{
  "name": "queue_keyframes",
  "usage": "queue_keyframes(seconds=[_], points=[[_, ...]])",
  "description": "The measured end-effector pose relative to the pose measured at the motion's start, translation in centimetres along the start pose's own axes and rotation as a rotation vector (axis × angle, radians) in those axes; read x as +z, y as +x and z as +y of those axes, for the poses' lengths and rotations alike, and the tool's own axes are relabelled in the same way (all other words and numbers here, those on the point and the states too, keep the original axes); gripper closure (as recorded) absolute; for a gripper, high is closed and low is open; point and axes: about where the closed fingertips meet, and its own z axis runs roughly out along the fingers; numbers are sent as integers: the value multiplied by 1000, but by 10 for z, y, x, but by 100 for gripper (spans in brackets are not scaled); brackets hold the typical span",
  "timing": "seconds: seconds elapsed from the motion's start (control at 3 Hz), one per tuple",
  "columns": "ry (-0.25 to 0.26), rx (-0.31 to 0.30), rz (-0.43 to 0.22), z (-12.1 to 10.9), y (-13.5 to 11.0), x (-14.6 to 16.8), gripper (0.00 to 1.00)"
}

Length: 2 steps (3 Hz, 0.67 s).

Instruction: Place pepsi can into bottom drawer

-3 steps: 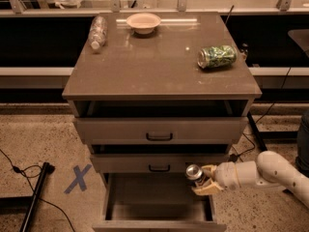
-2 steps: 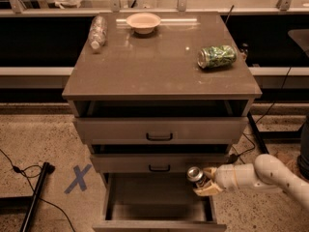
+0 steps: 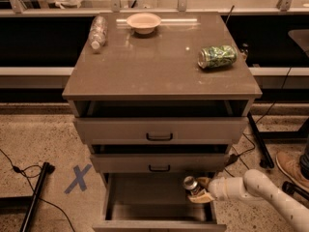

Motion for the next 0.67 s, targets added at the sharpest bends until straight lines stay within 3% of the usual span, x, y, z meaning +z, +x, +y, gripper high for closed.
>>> queue_keyframes(seconds=[0.67], points=[[-7,-17,113,-6,45,28,100]])
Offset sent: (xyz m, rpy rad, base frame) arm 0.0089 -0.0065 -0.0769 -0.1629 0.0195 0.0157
